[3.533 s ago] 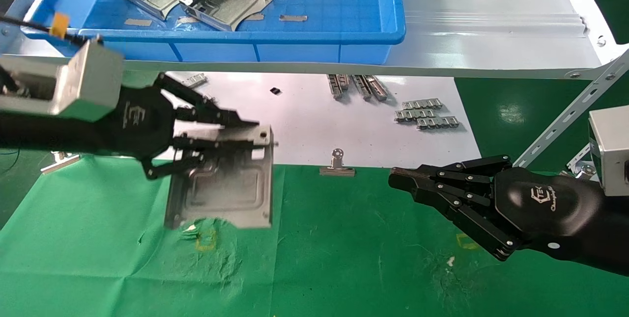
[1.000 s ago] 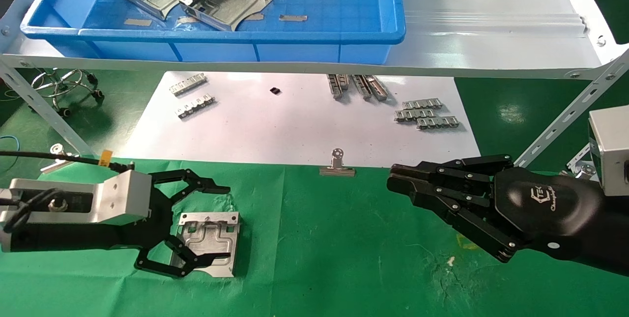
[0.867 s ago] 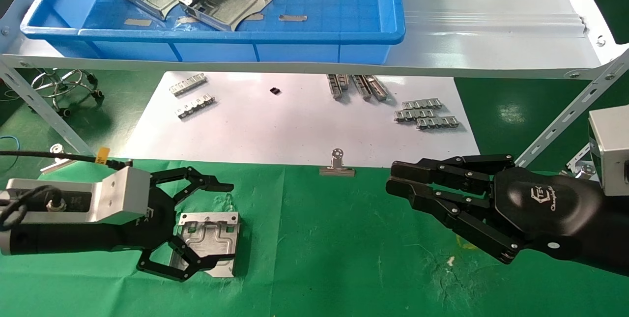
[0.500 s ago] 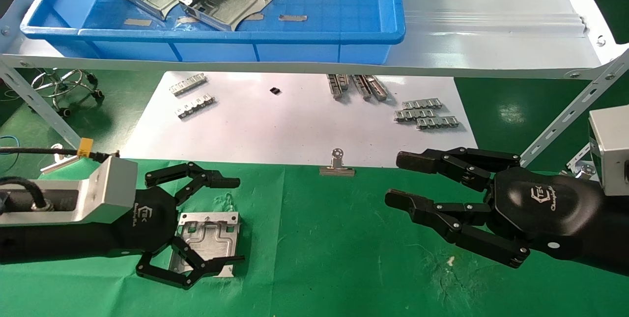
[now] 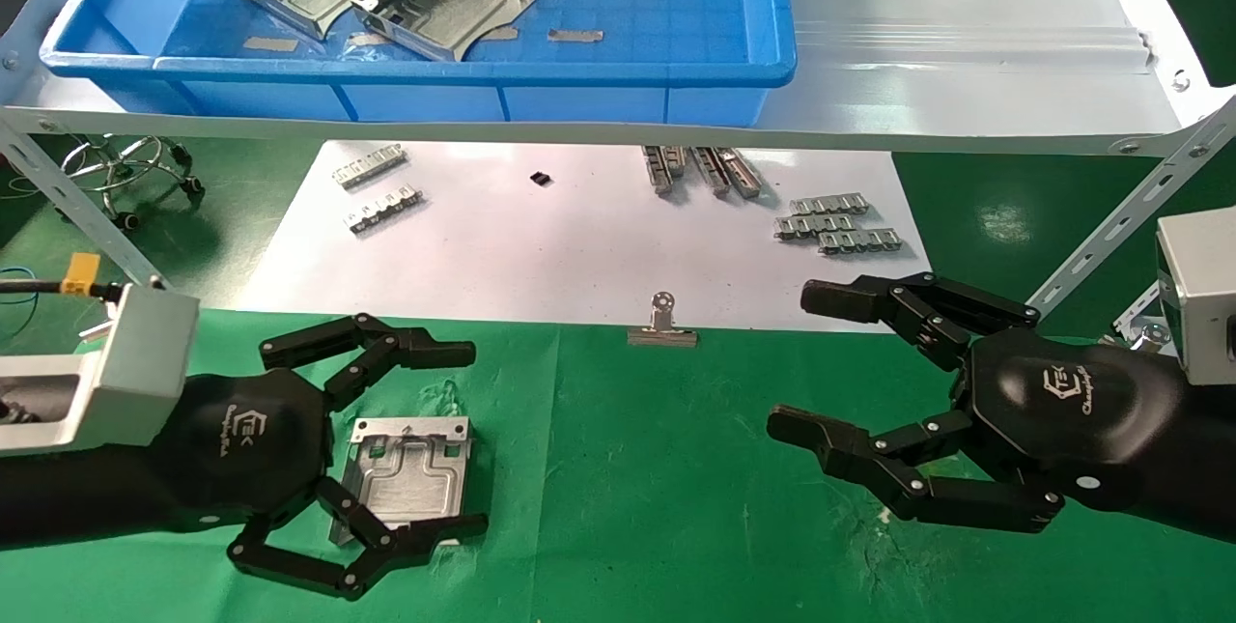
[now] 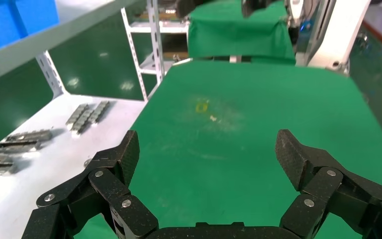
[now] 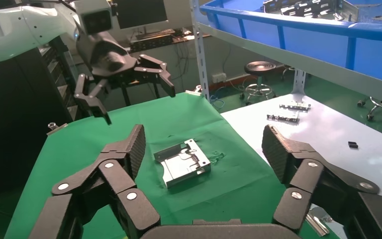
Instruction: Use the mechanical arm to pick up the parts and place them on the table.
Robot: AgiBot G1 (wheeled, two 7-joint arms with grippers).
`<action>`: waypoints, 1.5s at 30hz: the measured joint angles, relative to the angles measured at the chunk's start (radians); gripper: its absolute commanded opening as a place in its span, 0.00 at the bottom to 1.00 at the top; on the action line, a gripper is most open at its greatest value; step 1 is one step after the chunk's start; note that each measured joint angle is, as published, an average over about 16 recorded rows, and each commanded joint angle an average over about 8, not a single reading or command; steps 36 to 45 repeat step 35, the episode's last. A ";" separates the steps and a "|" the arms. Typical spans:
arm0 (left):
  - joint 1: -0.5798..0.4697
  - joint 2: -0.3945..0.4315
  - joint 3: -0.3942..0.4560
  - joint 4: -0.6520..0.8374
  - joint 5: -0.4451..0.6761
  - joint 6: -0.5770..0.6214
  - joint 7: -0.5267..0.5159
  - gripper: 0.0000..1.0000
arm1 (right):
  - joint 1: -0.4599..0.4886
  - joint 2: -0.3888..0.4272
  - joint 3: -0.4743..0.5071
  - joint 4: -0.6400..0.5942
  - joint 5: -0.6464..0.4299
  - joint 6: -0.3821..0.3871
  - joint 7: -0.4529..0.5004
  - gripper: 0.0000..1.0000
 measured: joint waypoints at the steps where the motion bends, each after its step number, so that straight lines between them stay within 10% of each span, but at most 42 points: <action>1: 0.009 -0.001 -0.013 -0.007 -0.005 0.003 -0.009 1.00 | 0.000 0.000 0.000 0.000 0.000 0.000 0.000 1.00; 20: 0.153 -0.023 -0.216 -0.126 -0.081 0.051 -0.150 1.00 | 0.000 0.000 0.000 0.000 0.000 0.000 0.000 1.00; 45: 0.162 -0.024 -0.228 -0.133 -0.087 0.054 -0.157 1.00 | 0.000 0.000 0.000 0.000 0.000 0.000 0.000 1.00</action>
